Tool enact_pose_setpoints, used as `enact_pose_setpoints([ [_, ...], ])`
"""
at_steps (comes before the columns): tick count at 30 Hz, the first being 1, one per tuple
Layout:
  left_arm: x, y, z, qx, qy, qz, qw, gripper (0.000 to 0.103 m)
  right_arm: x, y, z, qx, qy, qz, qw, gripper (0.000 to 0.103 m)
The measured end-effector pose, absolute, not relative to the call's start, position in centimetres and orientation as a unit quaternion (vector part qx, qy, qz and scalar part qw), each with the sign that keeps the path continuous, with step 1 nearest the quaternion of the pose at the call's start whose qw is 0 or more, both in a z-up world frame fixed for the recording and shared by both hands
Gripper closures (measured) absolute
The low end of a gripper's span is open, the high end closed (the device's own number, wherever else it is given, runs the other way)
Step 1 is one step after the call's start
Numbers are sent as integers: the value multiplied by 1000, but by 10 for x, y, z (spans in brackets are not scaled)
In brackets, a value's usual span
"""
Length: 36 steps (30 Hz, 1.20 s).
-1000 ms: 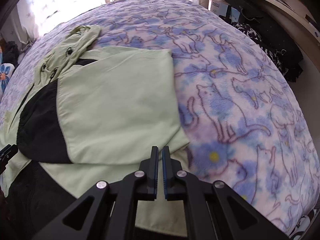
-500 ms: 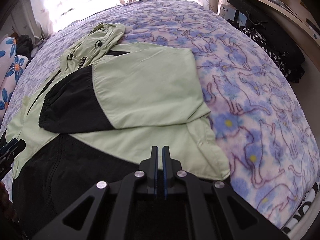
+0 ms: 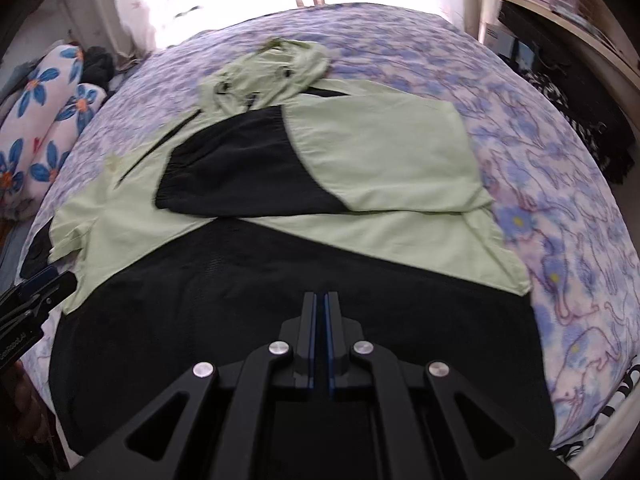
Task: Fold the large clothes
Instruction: 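Grasp the other black sleeve cuff with the left gripper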
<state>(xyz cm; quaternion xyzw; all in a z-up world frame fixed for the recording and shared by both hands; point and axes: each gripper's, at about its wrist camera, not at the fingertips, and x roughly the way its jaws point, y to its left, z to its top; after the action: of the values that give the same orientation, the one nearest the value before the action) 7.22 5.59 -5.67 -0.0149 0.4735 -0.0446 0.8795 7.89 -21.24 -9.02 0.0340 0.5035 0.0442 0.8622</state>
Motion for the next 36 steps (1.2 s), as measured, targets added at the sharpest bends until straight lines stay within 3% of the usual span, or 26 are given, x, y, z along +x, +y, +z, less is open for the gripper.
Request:
enact_pose_setpoints([
  [10,42,176,-62,-70,478,13,875,37,66,-90,-69,-13,454,121,883,99],
  [17,39,280,-95,-178,480,21,859,37,76,-20,-73,-24,445,159,881,98],
  [28,79,431,-142,-284,451,86,842,37,107,67,-91,-37,453,182,872,98],
  [36,108,492,-167,-329,450,90,825,37,120,94,-108,-56,464,185,864,98],
])
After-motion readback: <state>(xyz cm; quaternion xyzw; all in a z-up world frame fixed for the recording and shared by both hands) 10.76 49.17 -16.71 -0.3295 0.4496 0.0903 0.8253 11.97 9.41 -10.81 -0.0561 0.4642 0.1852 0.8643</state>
